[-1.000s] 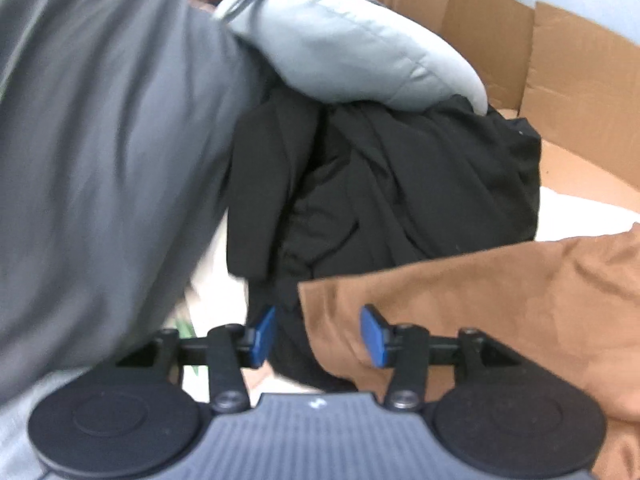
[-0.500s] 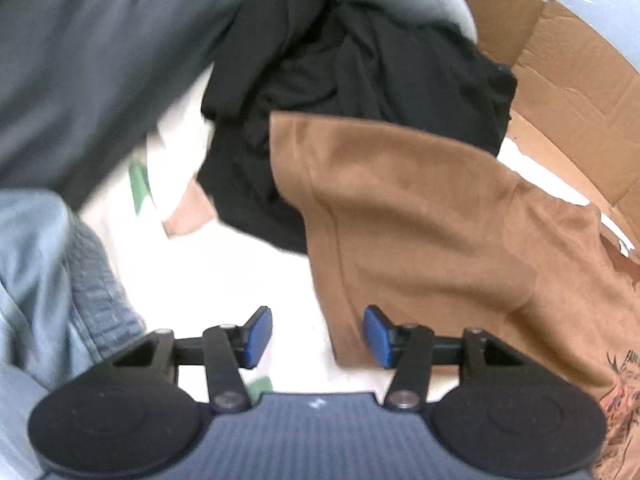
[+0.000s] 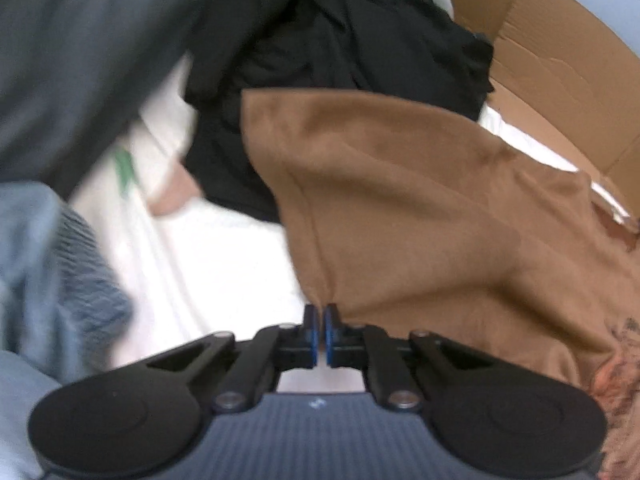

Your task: Fold clothes

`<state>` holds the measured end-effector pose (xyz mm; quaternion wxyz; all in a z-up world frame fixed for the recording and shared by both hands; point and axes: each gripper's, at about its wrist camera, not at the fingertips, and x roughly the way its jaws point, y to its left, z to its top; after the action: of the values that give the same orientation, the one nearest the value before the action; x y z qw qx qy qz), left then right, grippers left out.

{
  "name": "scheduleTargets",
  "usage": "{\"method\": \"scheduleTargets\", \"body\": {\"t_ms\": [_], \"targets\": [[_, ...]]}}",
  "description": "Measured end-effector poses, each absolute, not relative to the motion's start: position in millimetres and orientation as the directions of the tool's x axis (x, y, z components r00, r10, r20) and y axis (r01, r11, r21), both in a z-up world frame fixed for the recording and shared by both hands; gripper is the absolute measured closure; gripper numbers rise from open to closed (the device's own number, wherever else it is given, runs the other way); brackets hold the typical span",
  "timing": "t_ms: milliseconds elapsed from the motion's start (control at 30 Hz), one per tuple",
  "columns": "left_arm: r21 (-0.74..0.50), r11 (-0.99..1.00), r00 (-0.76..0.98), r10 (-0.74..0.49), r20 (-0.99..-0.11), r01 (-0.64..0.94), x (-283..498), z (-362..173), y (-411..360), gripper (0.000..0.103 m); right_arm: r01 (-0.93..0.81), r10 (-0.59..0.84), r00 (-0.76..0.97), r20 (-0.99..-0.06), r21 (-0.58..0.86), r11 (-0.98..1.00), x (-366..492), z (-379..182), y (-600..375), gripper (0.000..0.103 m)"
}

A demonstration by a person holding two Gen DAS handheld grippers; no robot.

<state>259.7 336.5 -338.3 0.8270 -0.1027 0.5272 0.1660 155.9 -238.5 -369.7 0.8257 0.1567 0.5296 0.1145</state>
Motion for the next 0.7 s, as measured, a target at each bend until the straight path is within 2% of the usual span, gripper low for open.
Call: {"method": "scheduleTargets", "body": {"t_ms": [100,133,200,333,467,600,700], "targets": [[0.021,0.915,0.369,0.184,-0.911,-0.403,257.3,-334.5,344.0,0.099,-0.009,0.361,0.414,-0.836,0.393,0.920,156.5,-369.9,-241.2,0.059],[0.053,0.912,0.361,0.214,-0.908,-0.407,256.5,-332.3,344.7,0.103,-0.003,0.363,0.414,-0.835,0.397,0.918,156.8,-370.1,-242.1,0.059],[0.108,0.900,0.348,0.271,-0.897,-0.422,253.8,-327.6,347.9,0.103,0.006,0.365,0.413,-0.834,0.404,0.915,157.4,-370.4,-244.0,0.059],[0.065,0.898,0.353,0.237,-0.905,-0.435,246.0,-328.4,352.5,0.102,0.029,0.379,0.407,-0.831,0.427,0.904,157.8,-374.5,-247.4,0.059],[0.010,0.911,0.359,0.173,-0.917,-0.413,242.3,-326.7,346.4,0.088,0.050,0.395,0.402,-0.826,0.451,0.891,159.5,-377.5,-248.5,0.058],[-0.031,0.926,0.357,0.115,-0.927,-0.377,234.2,-327.6,336.0,0.084,0.079,0.407,0.399,-0.822,0.473,0.877,161.3,-381.1,-250.8,0.058],[-0.070,0.930,0.355,0.068,-0.932,-0.362,227.6,-329.8,331.4,0.070,0.093,0.417,0.396,-0.818,0.488,0.868,160.4,-383.0,-250.9,0.058]]}}
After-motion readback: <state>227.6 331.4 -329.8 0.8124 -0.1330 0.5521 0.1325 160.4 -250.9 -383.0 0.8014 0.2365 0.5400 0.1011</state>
